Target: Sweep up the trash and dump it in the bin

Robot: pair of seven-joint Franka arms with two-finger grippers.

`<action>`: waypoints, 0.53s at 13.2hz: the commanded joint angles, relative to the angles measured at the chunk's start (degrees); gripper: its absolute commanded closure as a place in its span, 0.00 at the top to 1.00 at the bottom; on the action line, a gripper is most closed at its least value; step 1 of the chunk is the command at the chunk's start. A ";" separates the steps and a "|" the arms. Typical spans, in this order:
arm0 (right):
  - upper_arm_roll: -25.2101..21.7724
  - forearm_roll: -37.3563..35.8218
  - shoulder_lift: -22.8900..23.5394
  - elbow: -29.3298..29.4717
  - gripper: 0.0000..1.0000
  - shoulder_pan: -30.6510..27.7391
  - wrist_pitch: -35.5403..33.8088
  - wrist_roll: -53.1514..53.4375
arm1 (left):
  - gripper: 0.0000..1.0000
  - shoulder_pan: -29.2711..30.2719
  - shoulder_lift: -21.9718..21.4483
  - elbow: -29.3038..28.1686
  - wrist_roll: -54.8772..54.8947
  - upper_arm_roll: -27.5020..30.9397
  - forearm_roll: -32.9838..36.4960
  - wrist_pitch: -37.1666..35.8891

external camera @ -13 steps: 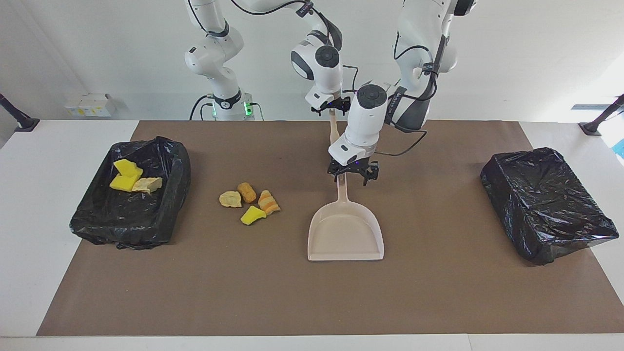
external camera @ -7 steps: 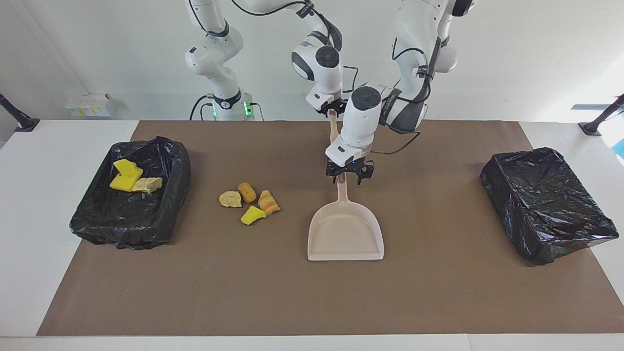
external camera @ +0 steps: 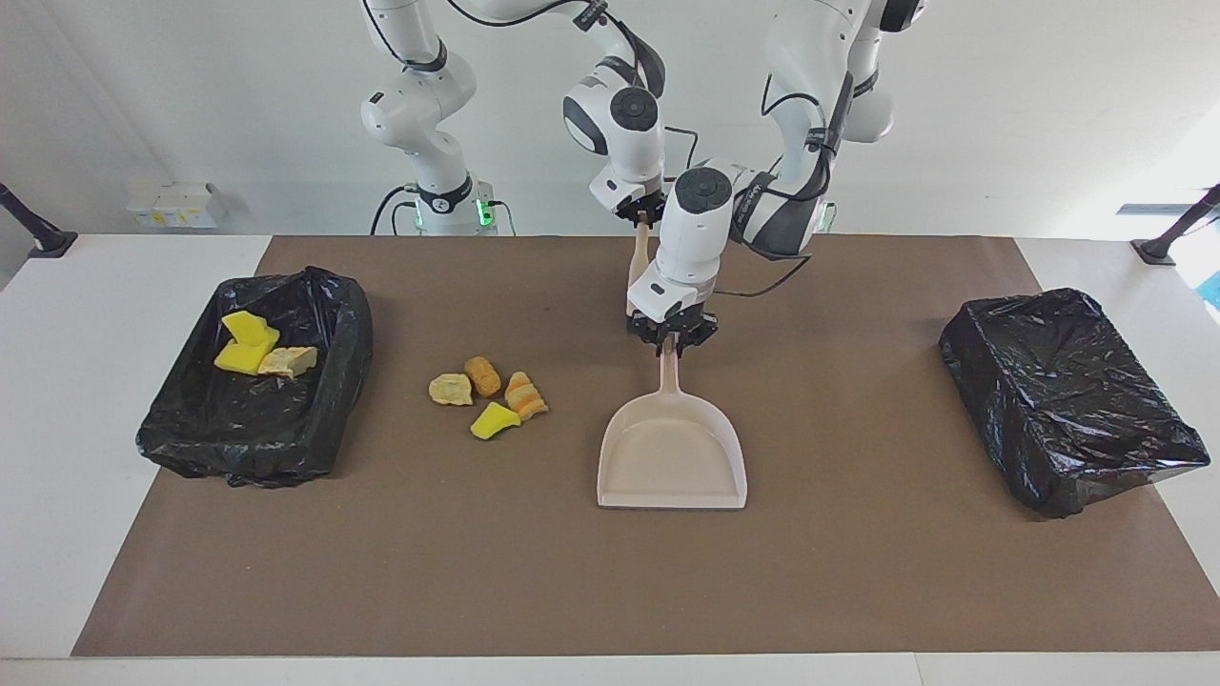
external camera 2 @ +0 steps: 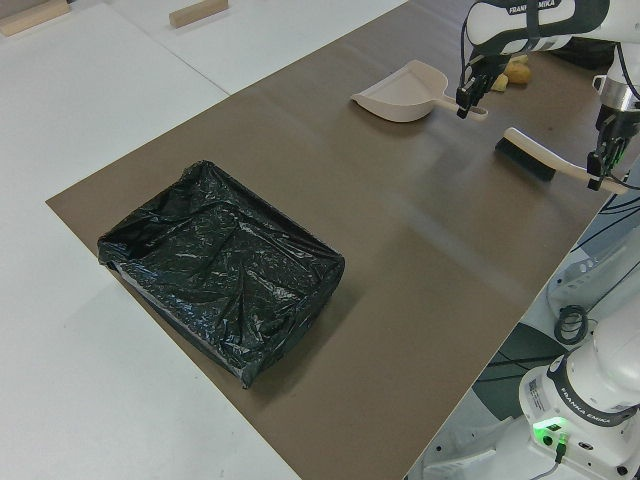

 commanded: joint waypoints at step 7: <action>0.39 -15.06 -13.26 2.25 0.00 -21.11 -23.78 -18.36 | 0.00 9.02 -1.57 1.65 29.64 1.27 -0.55 -6.73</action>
